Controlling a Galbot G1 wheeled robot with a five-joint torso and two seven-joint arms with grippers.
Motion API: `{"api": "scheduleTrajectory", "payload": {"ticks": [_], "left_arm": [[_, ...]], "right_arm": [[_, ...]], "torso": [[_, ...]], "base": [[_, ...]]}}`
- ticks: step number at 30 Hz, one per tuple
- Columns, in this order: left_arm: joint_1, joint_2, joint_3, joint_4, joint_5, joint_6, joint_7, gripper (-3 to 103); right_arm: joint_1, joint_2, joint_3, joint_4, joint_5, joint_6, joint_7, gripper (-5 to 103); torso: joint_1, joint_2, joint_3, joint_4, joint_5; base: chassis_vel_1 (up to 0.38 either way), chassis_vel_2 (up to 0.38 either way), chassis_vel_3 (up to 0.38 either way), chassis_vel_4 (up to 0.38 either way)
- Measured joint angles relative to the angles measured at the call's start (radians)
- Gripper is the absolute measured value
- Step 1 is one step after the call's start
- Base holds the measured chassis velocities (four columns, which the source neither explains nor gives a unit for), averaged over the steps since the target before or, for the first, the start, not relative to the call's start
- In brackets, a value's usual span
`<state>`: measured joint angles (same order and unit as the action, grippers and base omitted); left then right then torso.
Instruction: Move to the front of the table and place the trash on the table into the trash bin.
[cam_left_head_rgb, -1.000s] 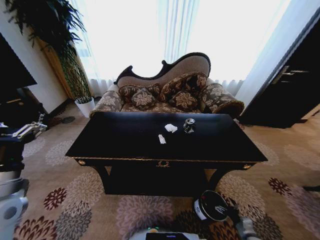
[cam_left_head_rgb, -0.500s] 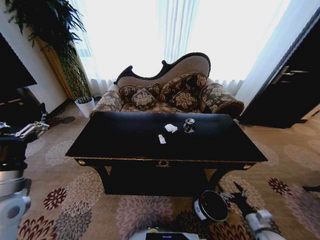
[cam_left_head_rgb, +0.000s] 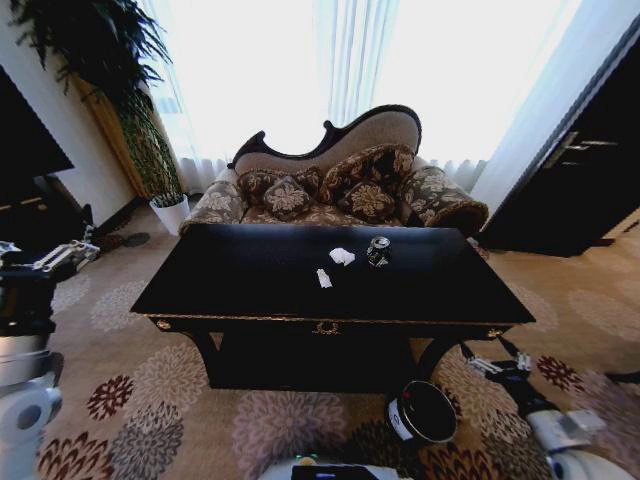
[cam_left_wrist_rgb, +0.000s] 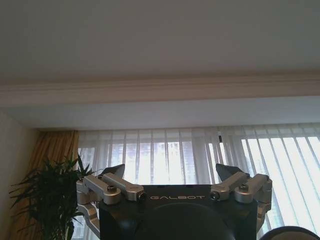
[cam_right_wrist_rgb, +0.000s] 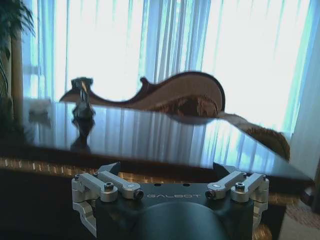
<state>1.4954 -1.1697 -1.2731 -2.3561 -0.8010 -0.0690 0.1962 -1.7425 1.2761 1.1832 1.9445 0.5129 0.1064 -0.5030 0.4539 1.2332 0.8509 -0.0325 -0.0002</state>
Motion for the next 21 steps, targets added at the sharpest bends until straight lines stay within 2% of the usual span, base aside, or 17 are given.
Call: {"api": "scheduleTrajectory", "payload": {"ticks": [1, 5, 8, 11, 15, 21], "left_arm": [[0.000, 0.000, 0.000, 0.000, 0.000, 0.000, 0.000, 100], [0.006, 0.015, -0.028, 0.005, -0.022, 0.002, -0.014, 100], [0.010, 0.027, -0.052, 0.008, -0.039, 0.009, -0.027, 100], [0.015, 0.040, -0.083, 0.007, -0.065, 0.018, -0.036, 100], [0.026, 0.055, -0.132, 0.003, -0.098, 0.021, -0.037, 100], [0.038, 0.071, -0.174, 0.005, -0.123, 0.021, -0.037, 100]], "right_arm": [[0.000, 0.000, 0.000, 0.000, 0.000, 0.000, 0.000, 100], [-0.001, 0.008, -0.025, 0.102, 0.053, -0.025, 0.095, 100], [0.003, 0.009, -0.049, 0.147, 0.057, -0.032, 0.130, 100], [0.005, 0.006, -0.101, 0.214, 0.056, -0.035, 0.170, 100], [0.028, -0.003, -0.205, 0.319, 0.051, -0.082, 0.256, 100], [0.063, -0.020, -0.323, 0.384, 0.011, -0.120, 0.316, 100]], "torso": [[0.000, 0.000, 0.000, 0.0000, 0.0000], [0.000, 0.000, 0.000, 0.0000, -0.0001], [0.000, 0.000, 0.000, 0.0000, -0.0003], [0.000, 0.000, 0.000, 0.0000, 0.0000], [0.000, 0.000, 0.000, 0.0001, -0.0003], [0.000, 0.000, 0.000, 0.0002, -0.0001]], "base": [[0.000, 0.000, 0.000, 0.000], [0.000, 0.000, 0.000, 0.000], [0.000, 0.000, 0.000, 0.000], [0.000, 0.000, 0.000, 0.000], [0.000, 0.000, 0.000, 0.000], [0.000, 0.000, 0.000, 0.000]]}}
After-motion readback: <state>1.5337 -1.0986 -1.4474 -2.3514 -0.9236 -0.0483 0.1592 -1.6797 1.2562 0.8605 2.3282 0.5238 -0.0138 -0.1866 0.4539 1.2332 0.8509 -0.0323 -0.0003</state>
